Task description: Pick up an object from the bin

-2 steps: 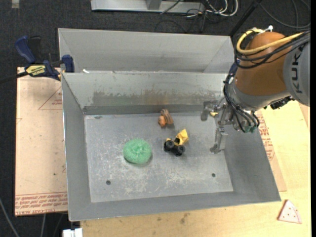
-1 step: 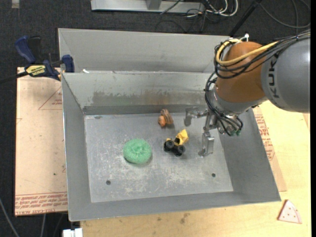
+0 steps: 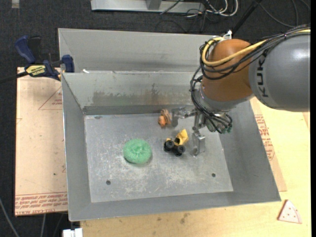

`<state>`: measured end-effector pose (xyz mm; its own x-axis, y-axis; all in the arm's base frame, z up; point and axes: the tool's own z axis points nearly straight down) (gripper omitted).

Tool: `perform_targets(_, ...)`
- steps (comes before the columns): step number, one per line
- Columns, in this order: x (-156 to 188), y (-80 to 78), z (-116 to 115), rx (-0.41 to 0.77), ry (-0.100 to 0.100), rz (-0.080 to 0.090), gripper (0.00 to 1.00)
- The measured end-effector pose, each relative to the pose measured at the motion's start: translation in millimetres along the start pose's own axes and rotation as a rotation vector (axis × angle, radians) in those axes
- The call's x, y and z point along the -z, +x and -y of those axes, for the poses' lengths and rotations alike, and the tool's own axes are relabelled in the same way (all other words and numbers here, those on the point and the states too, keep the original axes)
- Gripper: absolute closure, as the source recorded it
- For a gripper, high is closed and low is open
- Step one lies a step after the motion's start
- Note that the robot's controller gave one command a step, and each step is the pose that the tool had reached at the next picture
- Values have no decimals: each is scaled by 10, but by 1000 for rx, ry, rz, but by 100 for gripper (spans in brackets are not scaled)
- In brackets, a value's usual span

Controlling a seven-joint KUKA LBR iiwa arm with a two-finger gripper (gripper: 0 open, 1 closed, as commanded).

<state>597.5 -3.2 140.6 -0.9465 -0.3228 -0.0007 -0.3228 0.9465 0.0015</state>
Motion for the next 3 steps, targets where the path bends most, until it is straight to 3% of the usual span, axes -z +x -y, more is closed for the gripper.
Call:
perform_targets(2, -606, -179, 99, 197, 2, 3, 0)
perform_targets(3, -706, -149, 8, 343, 0, 1, 100)
